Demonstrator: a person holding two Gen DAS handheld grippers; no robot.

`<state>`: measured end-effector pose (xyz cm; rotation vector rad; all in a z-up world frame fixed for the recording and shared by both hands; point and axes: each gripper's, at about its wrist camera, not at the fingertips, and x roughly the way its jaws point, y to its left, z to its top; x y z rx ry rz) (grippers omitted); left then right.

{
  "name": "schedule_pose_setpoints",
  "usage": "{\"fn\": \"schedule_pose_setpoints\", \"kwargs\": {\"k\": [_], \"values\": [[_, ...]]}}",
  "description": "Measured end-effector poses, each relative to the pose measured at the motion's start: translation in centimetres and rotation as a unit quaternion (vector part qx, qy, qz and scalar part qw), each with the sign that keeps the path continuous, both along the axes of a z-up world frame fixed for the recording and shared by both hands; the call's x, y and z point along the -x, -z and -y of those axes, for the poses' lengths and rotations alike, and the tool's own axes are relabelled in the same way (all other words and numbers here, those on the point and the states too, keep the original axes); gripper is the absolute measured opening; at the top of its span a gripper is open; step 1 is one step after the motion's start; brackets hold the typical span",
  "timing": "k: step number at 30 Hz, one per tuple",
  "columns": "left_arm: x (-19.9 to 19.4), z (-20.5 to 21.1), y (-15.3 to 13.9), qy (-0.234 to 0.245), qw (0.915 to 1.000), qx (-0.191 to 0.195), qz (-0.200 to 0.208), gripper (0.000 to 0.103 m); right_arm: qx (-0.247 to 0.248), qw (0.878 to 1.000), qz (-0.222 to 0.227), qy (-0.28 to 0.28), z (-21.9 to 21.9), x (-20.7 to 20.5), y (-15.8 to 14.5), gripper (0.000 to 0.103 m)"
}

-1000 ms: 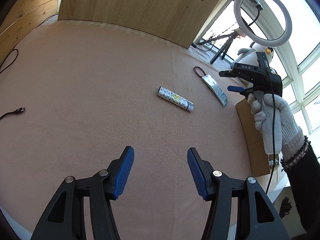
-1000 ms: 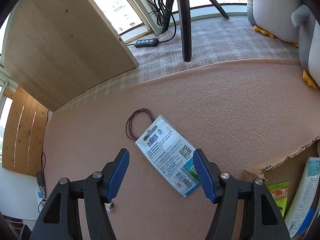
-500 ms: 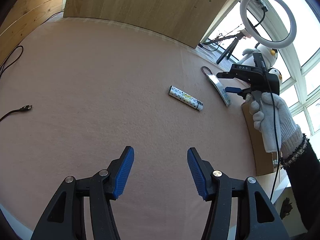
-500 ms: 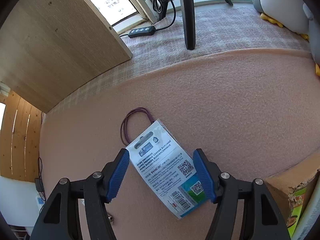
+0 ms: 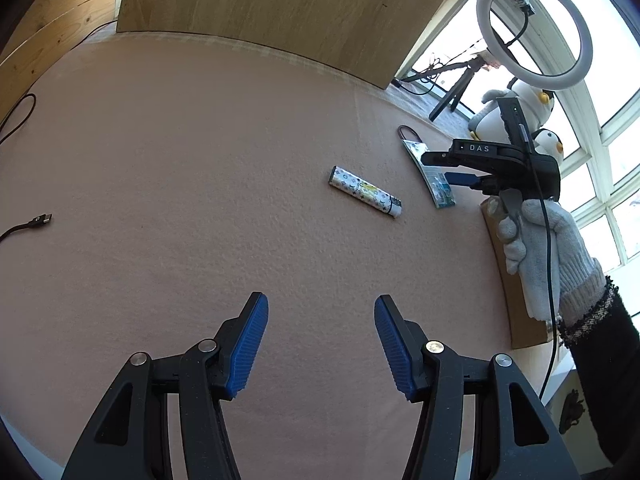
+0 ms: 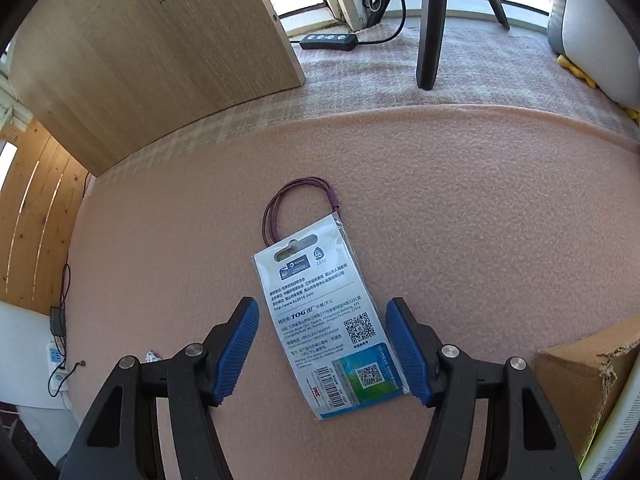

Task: Organize objects
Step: 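Move the right tool to the cable card and straddle its edge, then close the right gripper on the cable card and lift it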

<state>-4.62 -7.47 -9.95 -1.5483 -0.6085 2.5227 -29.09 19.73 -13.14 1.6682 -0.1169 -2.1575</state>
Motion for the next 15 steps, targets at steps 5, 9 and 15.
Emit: {"fn": "schedule_pose_setpoints", "kwargs": {"k": [5, 9, 15], "values": [[0.1, -0.3, -0.1, 0.004, 1.0000, -0.002, -0.002, 0.059, -0.057, 0.997, -0.031, -0.040, 2.0, -1.3, 0.2, 0.062], [0.0, -0.4, 0.0, 0.003, 1.0000, -0.002, -0.002, 0.059, -0.091, 0.993, -0.047, -0.061, 3.0, -2.0, 0.3, 0.062], [0.2, -0.5, 0.0, 0.004, 1.0000, -0.004, -0.003, 0.059, -0.109, 0.991, -0.056, -0.061, 3.0, -2.5, 0.3, 0.053]]}}
